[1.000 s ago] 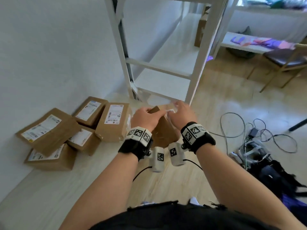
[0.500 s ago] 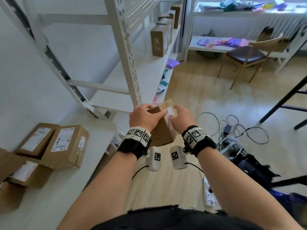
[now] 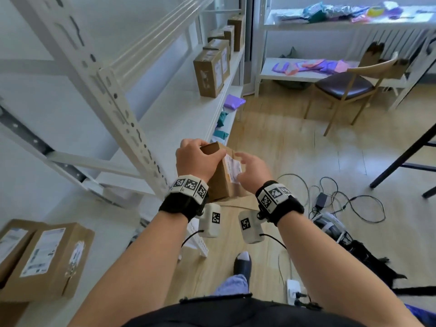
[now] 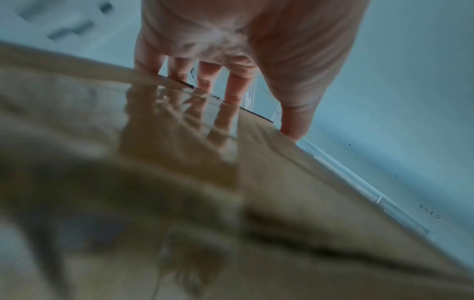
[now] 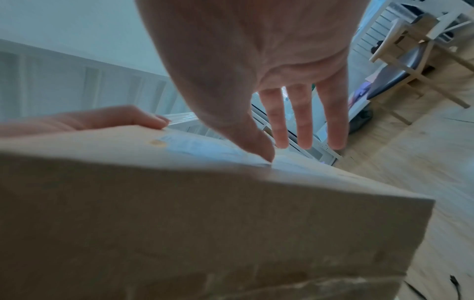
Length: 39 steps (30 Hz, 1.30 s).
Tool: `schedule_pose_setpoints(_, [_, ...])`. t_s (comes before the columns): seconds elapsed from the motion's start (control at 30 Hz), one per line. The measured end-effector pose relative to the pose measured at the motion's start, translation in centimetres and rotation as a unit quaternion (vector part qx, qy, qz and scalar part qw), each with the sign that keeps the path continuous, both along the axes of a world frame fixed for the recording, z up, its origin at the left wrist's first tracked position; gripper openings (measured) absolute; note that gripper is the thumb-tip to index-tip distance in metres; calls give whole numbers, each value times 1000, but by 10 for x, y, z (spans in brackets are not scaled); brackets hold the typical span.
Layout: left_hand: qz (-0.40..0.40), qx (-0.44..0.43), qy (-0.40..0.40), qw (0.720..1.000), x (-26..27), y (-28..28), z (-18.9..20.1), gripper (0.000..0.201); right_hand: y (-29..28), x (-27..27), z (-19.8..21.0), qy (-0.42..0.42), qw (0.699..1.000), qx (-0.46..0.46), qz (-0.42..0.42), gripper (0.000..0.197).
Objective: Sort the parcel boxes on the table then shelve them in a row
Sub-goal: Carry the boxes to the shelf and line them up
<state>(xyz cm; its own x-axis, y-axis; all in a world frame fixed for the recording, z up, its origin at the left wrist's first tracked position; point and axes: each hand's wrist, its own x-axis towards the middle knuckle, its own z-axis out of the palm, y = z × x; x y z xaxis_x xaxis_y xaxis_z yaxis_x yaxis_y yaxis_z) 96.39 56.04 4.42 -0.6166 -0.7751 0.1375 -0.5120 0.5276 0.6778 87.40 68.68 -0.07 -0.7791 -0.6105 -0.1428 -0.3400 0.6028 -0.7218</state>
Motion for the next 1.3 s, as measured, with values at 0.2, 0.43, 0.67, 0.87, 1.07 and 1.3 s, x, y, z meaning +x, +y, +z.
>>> schedule_pose_setpoints(0.2, [15,-44,13,999,-97,-62,4,50,-53,-88,4,20,990,25,140,120])
schedule_pose_setpoints(0.43, [6,-57,11,998,-185,-114,13,48,-114,-174,7,128,975,21,178,154])
schedule_pose_setpoints(0.67, [-5,-50,-7,999,-238,-156,7,46,-158,-231,-3,131,969,-33,209,162])
schedule_pose_setpoints(0.87, [23,-54,2,998,-283,-188,-3,73,-199,-291,-12,117,966,-80,216,152])
schedule_pose_setpoints(1.07, [126,90,-119,981,-315,-218,-7,129,-258,-351,-14,41,974,-108,197,150])
schedule_pose_setpoints(1.3, [218,92,-116,965,-349,-247,-2,124,-310,-387,-20,-10,954,-135,268,156])
